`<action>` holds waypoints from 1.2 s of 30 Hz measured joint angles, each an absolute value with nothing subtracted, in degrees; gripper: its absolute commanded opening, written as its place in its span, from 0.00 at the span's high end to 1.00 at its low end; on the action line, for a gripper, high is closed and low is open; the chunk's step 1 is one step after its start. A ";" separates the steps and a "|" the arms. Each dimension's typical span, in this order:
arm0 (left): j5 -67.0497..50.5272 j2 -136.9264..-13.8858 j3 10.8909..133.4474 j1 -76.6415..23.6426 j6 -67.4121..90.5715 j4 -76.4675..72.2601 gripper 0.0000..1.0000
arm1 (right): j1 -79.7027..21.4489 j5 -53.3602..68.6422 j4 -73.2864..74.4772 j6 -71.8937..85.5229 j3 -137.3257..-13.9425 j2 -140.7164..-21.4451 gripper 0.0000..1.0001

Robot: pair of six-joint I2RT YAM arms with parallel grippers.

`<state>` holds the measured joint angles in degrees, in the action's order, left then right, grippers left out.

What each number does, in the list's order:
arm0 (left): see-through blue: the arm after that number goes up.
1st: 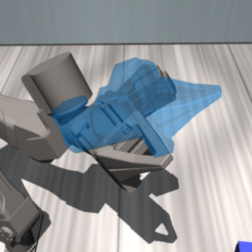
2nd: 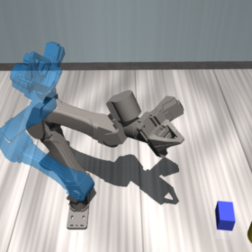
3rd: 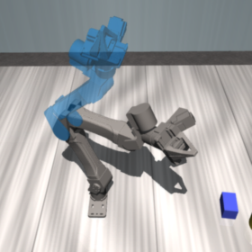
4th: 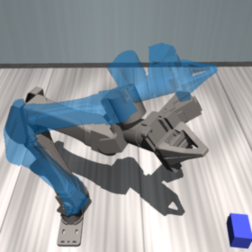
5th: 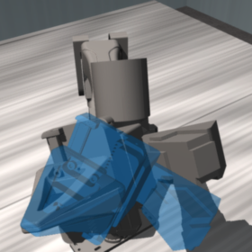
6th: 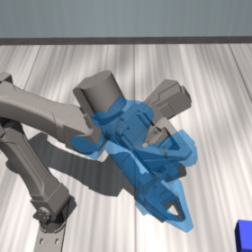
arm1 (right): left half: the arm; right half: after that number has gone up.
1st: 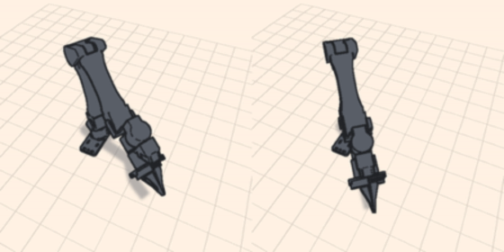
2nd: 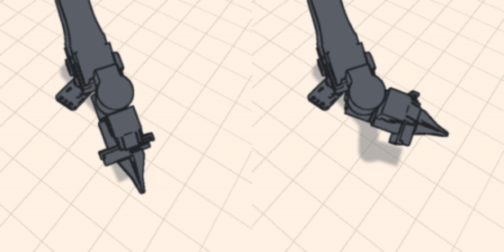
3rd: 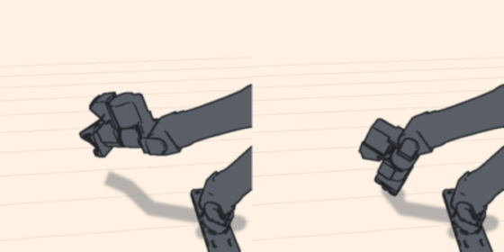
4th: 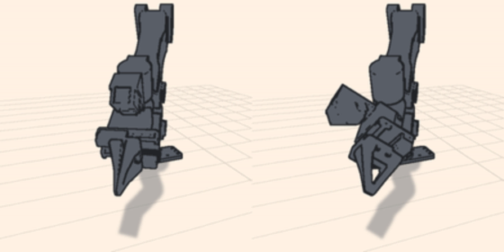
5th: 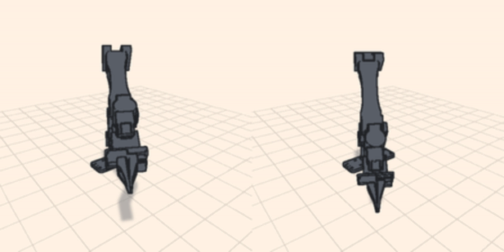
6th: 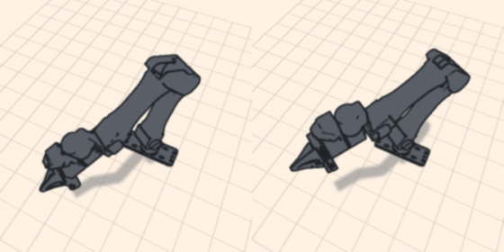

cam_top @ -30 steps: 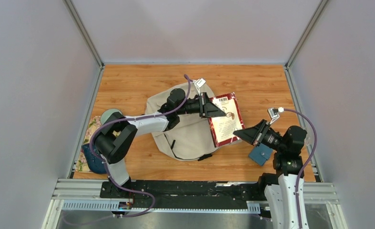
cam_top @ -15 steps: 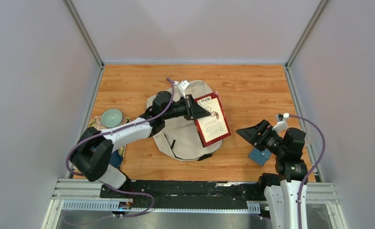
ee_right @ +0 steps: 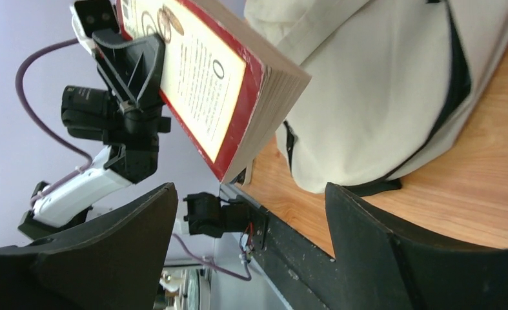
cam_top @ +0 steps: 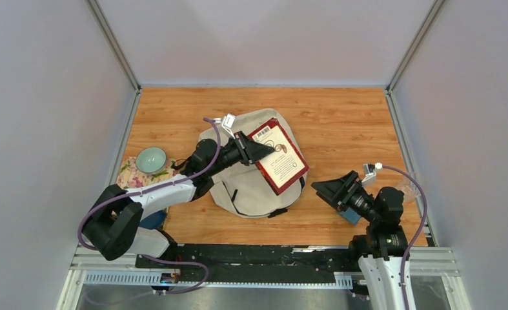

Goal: Pack the student bag
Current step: Pick up the book from the center of the board.

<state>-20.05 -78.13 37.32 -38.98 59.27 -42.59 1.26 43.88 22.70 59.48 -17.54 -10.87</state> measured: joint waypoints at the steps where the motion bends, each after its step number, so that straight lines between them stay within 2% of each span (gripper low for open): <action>1: -19.49 -78.13 37.26 -39.22 59.70 -43.42 1.00 | -0.36 43.13 21.61 60.27 -17.43 -10.90 0.13; 12: -15.84 -78.13 36.73 -42.78 62.72 -50.65 1.00 | -25.85 27.81 7.55 66.00 -15.22 -20.78 0.12; 21: -15.70 -78.11 34.26 -42.83 64.69 -52.10 1.00 | -29.15 20.84 -3.44 68.23 -13.74 -26.37 0.11; 31: -15.94 -78.11 33.95 -43.66 67.29 -53.80 1.00 | -29.23 15.31 -15.38 73.73 -11.09 -31.18 0.41; 36: -15.53 -78.11 33.89 -43.57 67.79 -54.11 1.00 | -30.11 15.99 -19.88 75.96 -11.40 -33.71 0.50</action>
